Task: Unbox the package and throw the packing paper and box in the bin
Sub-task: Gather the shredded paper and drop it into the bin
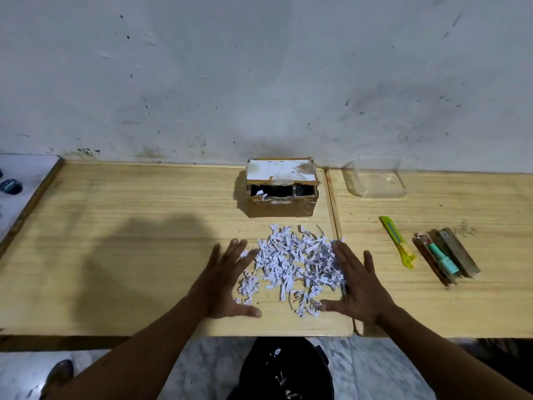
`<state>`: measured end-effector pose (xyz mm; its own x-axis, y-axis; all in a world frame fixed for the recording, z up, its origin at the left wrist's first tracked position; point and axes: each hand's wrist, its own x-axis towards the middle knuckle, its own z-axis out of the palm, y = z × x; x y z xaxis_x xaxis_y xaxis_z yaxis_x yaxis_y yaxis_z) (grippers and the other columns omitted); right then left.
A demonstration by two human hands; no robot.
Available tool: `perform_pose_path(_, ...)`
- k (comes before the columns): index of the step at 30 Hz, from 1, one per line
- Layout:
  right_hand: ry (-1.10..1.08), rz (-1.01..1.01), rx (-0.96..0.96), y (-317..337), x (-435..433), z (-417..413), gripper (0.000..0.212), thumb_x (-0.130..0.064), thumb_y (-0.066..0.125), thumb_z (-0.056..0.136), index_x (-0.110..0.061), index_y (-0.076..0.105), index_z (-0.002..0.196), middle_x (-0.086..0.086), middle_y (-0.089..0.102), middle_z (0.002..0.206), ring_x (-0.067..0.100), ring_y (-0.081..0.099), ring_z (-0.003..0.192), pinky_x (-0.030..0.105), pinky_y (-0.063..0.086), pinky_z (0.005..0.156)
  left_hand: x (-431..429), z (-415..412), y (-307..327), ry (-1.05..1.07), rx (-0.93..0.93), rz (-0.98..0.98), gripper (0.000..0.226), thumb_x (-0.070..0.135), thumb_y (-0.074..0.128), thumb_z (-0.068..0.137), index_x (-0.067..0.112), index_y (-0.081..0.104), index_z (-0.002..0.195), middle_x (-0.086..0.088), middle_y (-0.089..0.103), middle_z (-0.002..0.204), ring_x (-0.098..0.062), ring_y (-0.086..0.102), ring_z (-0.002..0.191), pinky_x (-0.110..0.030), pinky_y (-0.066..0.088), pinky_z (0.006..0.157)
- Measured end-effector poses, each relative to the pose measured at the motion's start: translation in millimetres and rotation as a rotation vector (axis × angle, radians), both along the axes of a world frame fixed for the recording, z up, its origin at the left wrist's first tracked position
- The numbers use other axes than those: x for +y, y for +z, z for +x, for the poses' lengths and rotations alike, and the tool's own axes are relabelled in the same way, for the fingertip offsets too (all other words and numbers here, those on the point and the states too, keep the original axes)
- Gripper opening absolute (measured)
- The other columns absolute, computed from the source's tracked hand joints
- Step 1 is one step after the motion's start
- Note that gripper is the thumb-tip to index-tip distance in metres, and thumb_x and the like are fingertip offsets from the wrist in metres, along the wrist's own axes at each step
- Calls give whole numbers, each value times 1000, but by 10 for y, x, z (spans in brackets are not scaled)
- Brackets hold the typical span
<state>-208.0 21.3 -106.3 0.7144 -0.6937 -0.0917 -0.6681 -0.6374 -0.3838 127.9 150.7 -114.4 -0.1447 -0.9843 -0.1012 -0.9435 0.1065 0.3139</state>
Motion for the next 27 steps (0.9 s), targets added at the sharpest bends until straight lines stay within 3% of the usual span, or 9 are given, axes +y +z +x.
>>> perform_pose_path(3,-39,1,-26,-36,-14,279,117,-85,51,74,-26,-4,157,-6,-2,166,13,-4,153,65,4,116,-241,-205,-33,118,68,-34,121,96,46,63,29,8,157,-3,3,165,-20,-9,152,-59,4,119)
perform_pose_path(5,-82,61,-56,-15,-17,417,115,-85,52,74,-34,-13,155,-10,-6,165,10,-7,152,62,-1,118,-401,-345,-29,178,116,-43,116,94,44,67,30,7,156,1,5,165,-17,-8,152,-58,2,119)
perform_pose_path(9,-114,125,-110,129,-42,410,130,-86,63,63,-34,-12,155,-11,-8,165,7,-10,151,56,1,120,-517,-401,92,253,287,-90,116,93,50,63,32,15,154,8,21,162,-10,1,151,-56,0,120)
perform_pose_path(12,-99,140,-98,200,-28,209,139,-87,68,55,-29,-10,156,-9,-12,165,9,-14,151,58,2,120,-354,-233,190,172,241,-160,127,96,55,53,27,23,154,3,29,160,-16,8,152,-62,6,118)
perform_pose_path(16,-85,100,8,148,76,133,147,-92,63,51,-25,-16,155,-7,-18,164,12,-18,150,60,-1,119,-52,-268,229,68,102,-54,151,102,55,34,27,9,157,0,3,165,-26,-8,152,-63,1,117)
perform_pose_path(21,-116,41,52,66,81,313,149,-99,55,47,-26,-20,154,-4,-14,165,14,-14,151,66,-6,115,-81,-731,174,120,51,63,153,104,50,36,34,-20,152,-1,-28,161,-26,-30,146,-61,-8,117)
perform_pose_path(27,-121,13,25,59,-21,353,140,-96,55,54,-28,-13,155,-4,-6,166,12,-7,152,67,7,114,-270,-770,61,303,105,30,133,99,44,57,33,-21,152,3,-26,161,-19,-28,147,-54,0,121)
